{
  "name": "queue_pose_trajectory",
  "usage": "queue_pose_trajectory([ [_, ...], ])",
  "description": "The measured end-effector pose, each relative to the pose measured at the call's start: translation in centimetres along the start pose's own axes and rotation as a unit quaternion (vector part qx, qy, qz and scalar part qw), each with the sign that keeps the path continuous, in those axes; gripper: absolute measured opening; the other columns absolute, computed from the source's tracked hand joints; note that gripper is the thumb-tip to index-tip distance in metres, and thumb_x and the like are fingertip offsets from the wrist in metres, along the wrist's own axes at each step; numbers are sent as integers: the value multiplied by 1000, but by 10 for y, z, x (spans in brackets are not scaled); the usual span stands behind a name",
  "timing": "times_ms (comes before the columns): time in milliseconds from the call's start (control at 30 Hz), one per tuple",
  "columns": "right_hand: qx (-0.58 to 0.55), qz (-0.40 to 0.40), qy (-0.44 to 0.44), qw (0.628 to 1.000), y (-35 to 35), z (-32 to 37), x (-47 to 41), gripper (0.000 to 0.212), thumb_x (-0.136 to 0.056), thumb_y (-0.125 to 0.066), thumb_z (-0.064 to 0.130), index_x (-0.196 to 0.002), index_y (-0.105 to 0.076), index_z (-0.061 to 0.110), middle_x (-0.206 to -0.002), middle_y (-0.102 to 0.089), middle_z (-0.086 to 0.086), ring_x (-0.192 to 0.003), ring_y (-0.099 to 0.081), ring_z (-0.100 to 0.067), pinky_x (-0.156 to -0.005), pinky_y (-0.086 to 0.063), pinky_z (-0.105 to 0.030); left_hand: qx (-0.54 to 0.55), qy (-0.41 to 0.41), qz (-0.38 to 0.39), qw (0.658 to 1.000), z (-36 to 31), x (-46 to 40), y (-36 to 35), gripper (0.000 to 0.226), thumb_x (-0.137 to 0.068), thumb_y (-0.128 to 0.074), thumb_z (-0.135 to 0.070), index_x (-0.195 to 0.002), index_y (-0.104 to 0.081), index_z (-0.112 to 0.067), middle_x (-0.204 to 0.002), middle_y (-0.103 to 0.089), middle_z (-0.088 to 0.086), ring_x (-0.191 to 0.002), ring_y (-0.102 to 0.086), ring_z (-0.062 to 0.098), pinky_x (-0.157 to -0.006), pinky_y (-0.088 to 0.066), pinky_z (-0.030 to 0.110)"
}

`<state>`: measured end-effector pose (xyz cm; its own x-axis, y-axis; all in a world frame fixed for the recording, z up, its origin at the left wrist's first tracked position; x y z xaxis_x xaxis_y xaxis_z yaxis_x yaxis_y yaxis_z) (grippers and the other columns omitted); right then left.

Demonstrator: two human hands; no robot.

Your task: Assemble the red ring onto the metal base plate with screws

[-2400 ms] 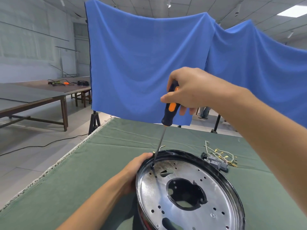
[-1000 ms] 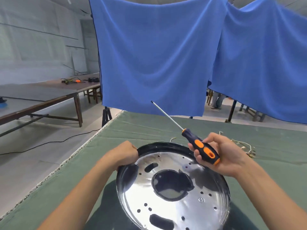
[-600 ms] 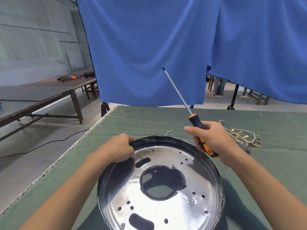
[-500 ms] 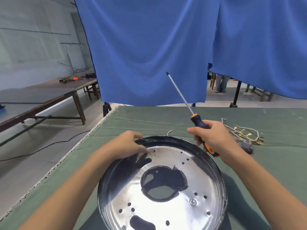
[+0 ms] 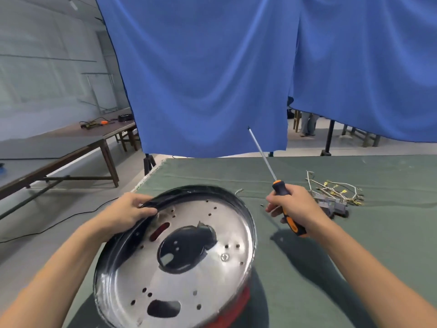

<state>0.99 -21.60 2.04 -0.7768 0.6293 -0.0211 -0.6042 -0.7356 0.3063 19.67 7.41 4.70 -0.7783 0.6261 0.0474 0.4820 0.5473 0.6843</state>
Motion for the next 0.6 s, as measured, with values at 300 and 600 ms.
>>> queue_pose_trajectory([
  [300, 186, -106, -65, 975, -27, -21, -14, 10, -74, -70, 25, -74, -68, 15, -78, -70, -11, -80, -65, -30, -72, -49, -34, -116, 1, 5, 993, 5, -3, -7, 22, -91, -60, -7, -104, -73, -20, -98, -74, 2, -95, -67, 22, -91, -49, 34],
  [600, 322, -147, -103, 929, -37, -21, -51, 14, -80, -61, 26, -88, -65, 16, -96, -68, -11, -90, -63, -32, -69, -40, -29, -115, -5, -2, 993, 4, -16, -16, 17, -92, -58, -11, -94, -71, -22, -89, -73, 4, -83, -66, 21, -79, -50, 29],
])
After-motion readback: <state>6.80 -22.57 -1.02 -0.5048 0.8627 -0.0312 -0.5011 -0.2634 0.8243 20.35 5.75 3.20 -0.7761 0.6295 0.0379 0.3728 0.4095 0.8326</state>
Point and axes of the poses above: each hand's wrist, its own x-axis away from the middle knuckle, its own y-axis out of the back of the hand, z = x × y, the point moved 1 cm from there along -x, towards the middle knuckle
